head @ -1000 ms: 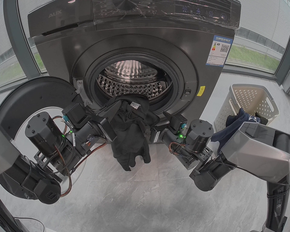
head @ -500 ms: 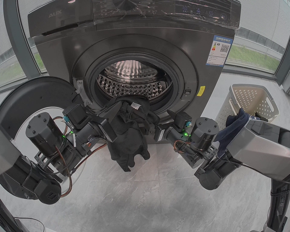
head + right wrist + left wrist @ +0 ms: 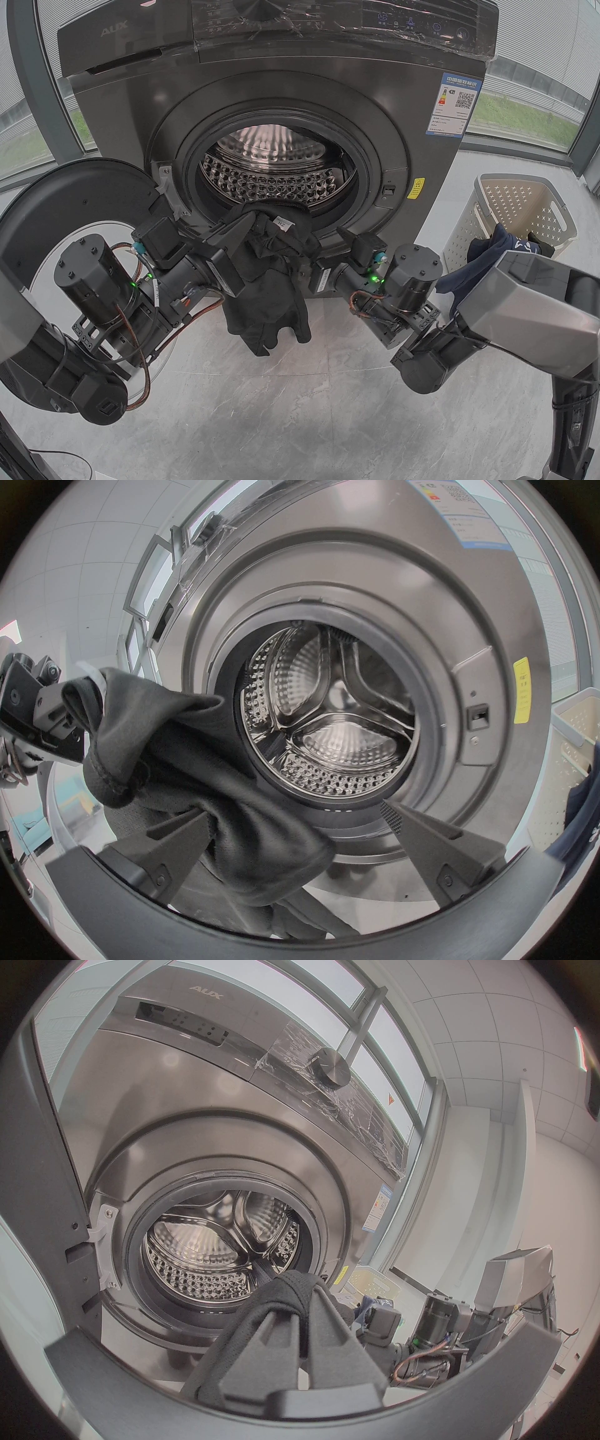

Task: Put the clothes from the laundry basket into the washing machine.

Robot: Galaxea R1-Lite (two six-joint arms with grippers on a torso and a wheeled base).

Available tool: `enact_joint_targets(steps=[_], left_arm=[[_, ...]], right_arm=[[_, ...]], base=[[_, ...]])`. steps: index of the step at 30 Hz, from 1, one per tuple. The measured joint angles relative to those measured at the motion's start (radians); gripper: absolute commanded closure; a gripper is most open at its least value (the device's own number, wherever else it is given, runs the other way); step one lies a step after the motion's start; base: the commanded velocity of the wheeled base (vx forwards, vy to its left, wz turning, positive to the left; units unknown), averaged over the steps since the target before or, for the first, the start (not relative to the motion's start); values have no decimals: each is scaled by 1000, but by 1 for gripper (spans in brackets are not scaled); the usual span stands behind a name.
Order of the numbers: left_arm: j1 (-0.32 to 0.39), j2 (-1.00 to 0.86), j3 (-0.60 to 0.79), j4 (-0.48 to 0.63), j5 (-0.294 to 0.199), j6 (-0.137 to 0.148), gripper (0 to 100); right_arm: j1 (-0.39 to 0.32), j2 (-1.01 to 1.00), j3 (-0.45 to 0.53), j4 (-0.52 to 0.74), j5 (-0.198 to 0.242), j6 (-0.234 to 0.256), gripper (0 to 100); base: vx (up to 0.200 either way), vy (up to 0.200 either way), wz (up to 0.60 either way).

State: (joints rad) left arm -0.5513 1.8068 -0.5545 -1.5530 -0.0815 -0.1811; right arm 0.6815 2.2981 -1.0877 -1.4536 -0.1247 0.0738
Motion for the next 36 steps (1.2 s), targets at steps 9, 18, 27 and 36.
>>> enact_joint_targets(steps=[9,18,27,36], left_arm=[[0,-1,2,0,-1,-1,100],[5,2,2,0,-1,0,100],[10,7,4,0,0,0,100],[17,17,2,0,2,0,100]], right_arm=[[47,68,-84,0,6,0,0],[70,80,-122,-4,19,3,0],[94,77,-122,-12,36,6,100],[105,68,-114,-23,40,5,100]], base=[[0,0,0],[0,0,0],[0,0,0],[0,0,0]])
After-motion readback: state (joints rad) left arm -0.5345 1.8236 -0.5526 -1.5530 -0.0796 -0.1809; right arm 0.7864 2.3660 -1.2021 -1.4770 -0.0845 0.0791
